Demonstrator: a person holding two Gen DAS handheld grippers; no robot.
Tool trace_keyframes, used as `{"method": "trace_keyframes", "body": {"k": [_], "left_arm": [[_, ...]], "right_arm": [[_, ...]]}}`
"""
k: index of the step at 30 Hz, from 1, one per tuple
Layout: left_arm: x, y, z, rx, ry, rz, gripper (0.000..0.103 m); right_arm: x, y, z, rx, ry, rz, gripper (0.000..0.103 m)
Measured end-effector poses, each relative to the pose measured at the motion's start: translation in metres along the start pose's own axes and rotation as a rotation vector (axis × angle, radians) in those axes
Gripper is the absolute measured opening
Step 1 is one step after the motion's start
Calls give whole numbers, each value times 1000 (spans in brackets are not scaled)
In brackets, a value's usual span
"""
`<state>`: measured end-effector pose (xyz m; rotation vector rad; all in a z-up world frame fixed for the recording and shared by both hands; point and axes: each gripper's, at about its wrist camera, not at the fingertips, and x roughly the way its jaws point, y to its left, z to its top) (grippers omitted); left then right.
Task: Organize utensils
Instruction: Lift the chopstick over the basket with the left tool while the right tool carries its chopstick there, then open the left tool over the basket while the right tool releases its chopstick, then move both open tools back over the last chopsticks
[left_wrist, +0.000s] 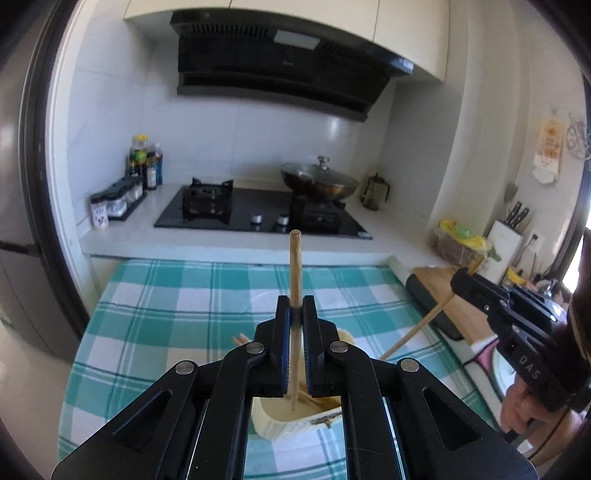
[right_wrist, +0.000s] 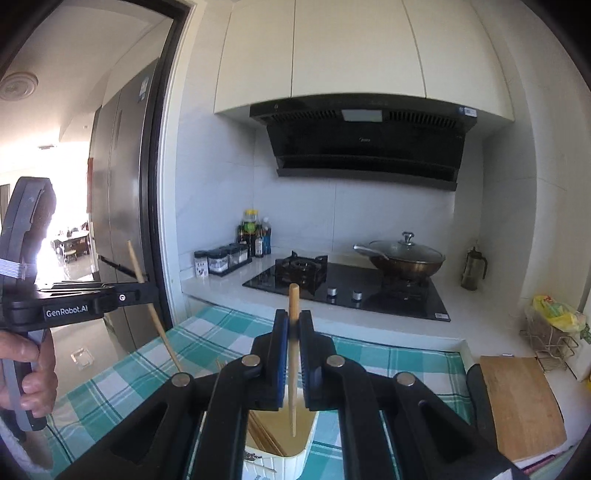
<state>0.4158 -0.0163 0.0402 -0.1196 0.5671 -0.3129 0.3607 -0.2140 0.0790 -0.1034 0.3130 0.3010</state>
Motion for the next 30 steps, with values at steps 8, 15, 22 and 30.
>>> {"method": "trace_keyframes", "body": {"k": [8,15,22,30], "left_arm": [[89,23,-31,-68,236,17,5],[64,33,-57,-58,220,44,75],[16,39,-170,-1,363,93,84],[7,-11,-270,-40,399,85,84]], "right_arm": [[110,4,-37,-16,350,46,6],[119,-3,-55,124,293,106,46],[38,-37,-130,165,278,20,46],[-62,-63,-276,191,501,-206,46]]}}
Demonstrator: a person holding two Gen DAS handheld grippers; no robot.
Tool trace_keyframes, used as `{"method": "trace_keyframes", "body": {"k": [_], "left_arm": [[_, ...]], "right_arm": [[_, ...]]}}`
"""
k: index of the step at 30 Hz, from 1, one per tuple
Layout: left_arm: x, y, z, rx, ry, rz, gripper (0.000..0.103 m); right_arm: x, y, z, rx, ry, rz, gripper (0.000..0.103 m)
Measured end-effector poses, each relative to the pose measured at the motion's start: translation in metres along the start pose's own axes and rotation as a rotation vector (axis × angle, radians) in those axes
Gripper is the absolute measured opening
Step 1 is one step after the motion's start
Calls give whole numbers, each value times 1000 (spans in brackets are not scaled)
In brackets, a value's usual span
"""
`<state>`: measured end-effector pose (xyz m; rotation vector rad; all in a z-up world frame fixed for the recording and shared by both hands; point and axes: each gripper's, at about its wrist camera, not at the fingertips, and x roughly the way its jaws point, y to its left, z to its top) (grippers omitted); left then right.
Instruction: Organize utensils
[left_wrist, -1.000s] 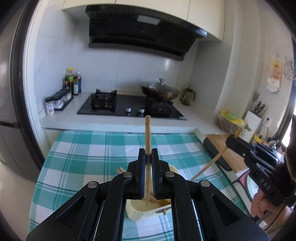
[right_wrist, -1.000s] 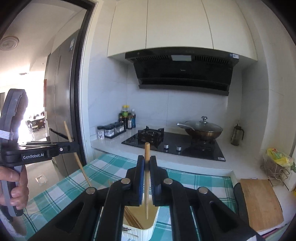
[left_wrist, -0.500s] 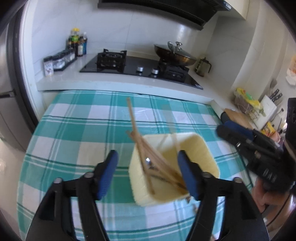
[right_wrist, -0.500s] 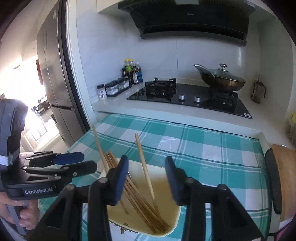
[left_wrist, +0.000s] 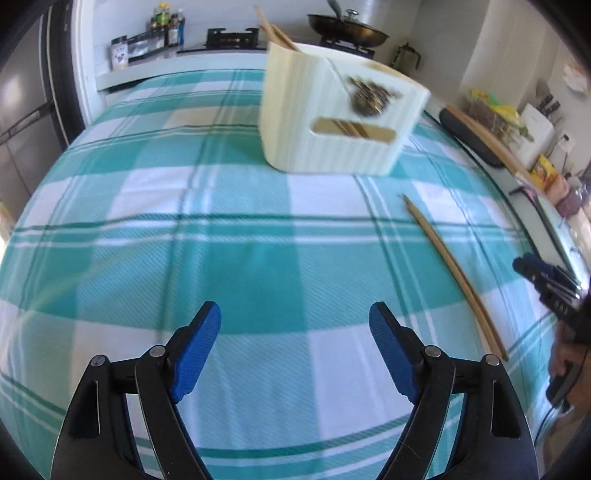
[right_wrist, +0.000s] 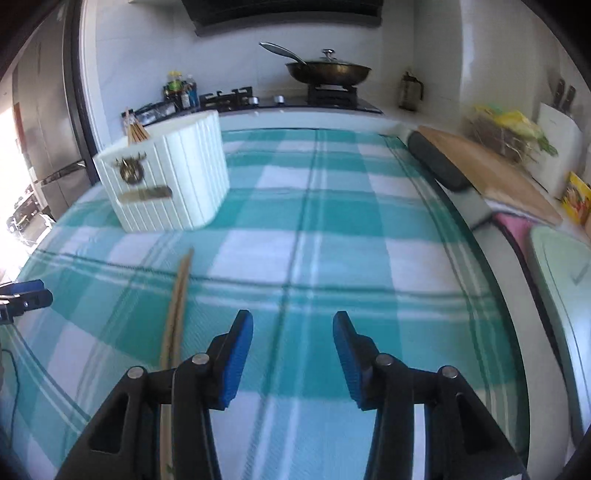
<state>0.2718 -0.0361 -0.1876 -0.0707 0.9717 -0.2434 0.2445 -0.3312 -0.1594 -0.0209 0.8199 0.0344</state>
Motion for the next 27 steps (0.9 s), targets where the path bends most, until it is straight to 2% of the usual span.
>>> {"method": "trace_keyframes", "body": {"k": [2,4,7,10,13,15,22,25,27], "left_arm": [[3,-17,-8,20,-9,2,84],[2,-31,-11,23,-22,4,84],[-2,-55,-14,35,-19,-31,85],[-5,-83,-15,56,-35,-48,90],[0,-106,-12,47,-34,-62,90],[6,-119,-10,47,-25,-70,90],[36,-146,-13,80,15,7,90],[41,-150,-15,117,3,74,90],[43,-151,-16,130,6,90,91]], "right_arm": [[-5,-8,-25,-9,23,-59,46],[-11,-13,-40,-11,32,-78,46],[-21,-15,-50,-2,28,-77,46],[-24,-20,-50,27,20,-78,46],[-8,-24,-48,40,92,-63,46],[-7,-25,-50,49,85,-54,46],[-8,-25,-52,46,83,-58,46],[-9,-26,-52,52,82,-53,46],[-8,-25,-52,51,82,-53,46]]}}
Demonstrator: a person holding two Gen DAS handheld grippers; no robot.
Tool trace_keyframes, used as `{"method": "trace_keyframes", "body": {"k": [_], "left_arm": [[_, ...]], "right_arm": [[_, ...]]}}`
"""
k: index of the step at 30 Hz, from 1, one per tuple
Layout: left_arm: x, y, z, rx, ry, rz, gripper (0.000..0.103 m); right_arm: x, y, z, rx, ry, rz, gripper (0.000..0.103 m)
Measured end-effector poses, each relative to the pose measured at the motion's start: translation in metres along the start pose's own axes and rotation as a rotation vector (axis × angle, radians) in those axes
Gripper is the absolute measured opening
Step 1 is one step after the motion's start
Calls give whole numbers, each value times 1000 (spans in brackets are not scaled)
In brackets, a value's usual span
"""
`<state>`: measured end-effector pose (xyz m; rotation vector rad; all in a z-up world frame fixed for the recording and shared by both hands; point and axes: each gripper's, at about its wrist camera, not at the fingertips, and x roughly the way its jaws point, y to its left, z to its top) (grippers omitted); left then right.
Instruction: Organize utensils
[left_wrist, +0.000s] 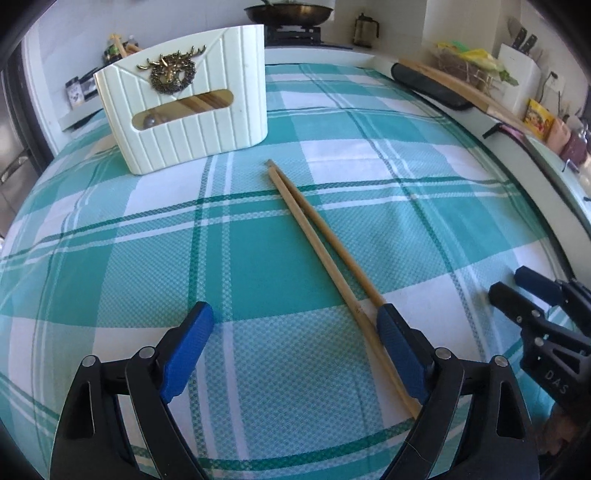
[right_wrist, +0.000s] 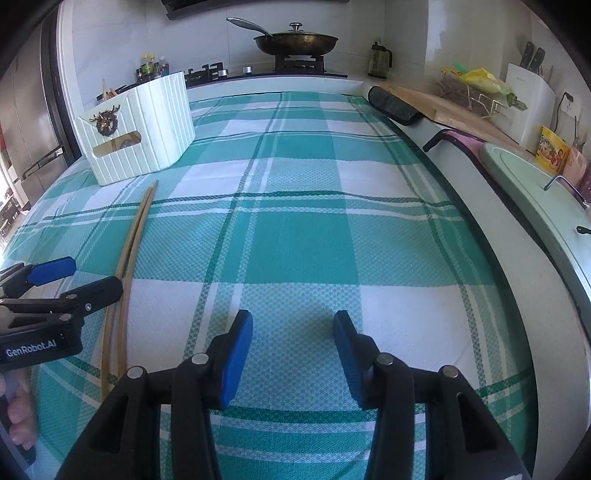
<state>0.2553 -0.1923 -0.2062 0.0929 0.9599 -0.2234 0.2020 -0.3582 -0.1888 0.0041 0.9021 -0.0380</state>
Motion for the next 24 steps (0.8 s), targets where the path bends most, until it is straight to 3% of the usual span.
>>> {"method": "trace_keyframes", "body": {"k": [4,7,10,12,13,16,24], "left_arm": [[0,2,-1,23,4,10,91],[-2,8,0,20,-2,4,77],[-5,16,2,23,-10,4,50],[-6,24,3,19,-11,-1,16],[-6,29,4,16,-8,-5,11],[-8,46,4,-20,-1,-35,6],[-19,111,-8,-95,-3,32,5]], "right_arm": [[0,0,0,4,-1,4,46],[0,-1,0,15,-2,12,46],[0,-2,0,23,-4,21,46],[-1,-2,0,27,-4,25,46],[-1,-2,0,29,-5,27,46],[-1,-4,0,38,-6,37,46],[-4,-17,0,105,-21,120,46]]}}
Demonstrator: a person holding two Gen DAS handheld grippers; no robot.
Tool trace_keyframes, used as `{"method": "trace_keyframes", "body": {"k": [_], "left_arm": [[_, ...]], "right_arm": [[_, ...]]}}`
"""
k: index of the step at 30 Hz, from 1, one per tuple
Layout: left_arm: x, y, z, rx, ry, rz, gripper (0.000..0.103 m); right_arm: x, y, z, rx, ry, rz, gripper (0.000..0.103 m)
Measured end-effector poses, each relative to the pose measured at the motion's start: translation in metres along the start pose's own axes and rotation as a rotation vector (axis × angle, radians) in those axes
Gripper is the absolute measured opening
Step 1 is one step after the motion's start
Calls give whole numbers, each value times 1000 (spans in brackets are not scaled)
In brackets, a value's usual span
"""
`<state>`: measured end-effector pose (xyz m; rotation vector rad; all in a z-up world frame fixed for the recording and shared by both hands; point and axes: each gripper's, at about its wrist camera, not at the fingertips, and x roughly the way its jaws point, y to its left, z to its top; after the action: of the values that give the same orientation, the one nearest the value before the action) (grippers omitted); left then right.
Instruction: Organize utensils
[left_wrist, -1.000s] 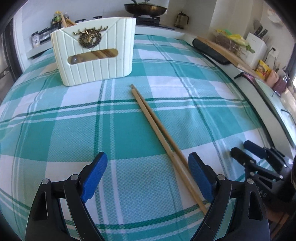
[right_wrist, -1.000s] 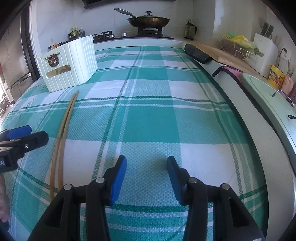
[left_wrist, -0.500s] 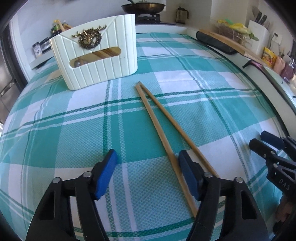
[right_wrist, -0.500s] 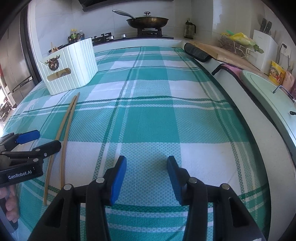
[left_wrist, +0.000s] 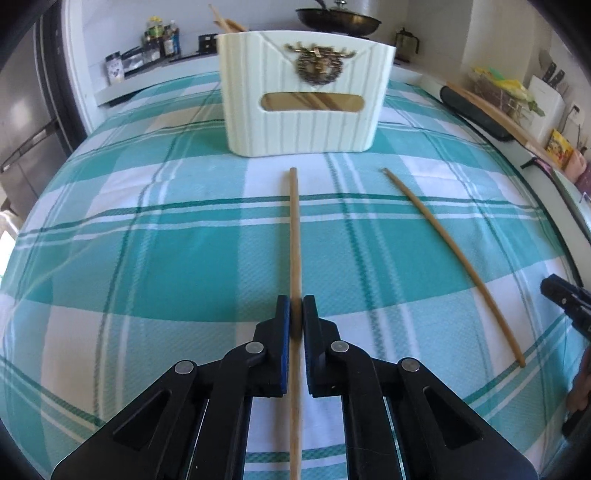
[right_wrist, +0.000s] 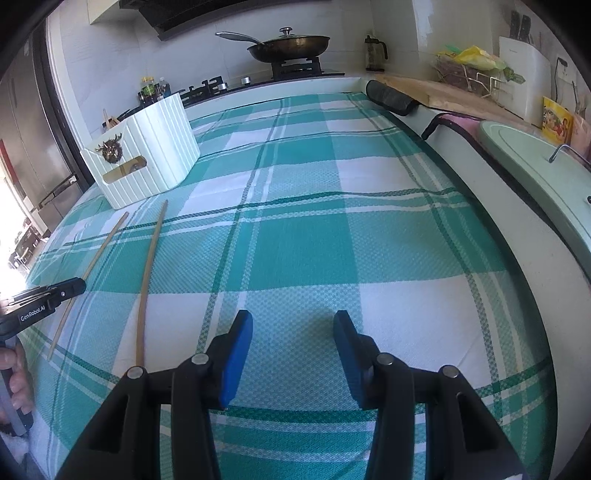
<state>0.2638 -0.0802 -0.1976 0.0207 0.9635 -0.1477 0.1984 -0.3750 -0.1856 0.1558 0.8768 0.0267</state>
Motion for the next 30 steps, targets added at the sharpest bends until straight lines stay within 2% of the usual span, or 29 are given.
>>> {"method": "trace_keyframes", "body": {"k": [3,6,10,14,16,17,18,26,30], "left_arm": [[-4,30,-2,-33,1,29,5],[-5,52,-3,-64,-1,37,6],[-6,65,-5,-89,-4,29,6],[-5,60,-8,-46,-26,48,6],[-5,59,-8,-33,-31,54,7],[-6,60,-9,-33,-32,51,7],[-6,61,-9,-34,-32,45,7],[-8,71,-11,-40,-33,20,9],[-8,70,-11,-20,-30,14,11]], "right_arm": [[-4,11,4,-24,17,10,46],[-8,42,14,-68,24,93,46],[14,96,32,-164,106,191,46],[54,134,45,-252,170,145,46],[70,144,48,-284,190,125,28],[74,147,51,-305,161,80,14],[76,147,54,-308,160,53,5],[63,88,57,-134,165,-50,5],[50,55,51,-75,168,-64,5]]}}
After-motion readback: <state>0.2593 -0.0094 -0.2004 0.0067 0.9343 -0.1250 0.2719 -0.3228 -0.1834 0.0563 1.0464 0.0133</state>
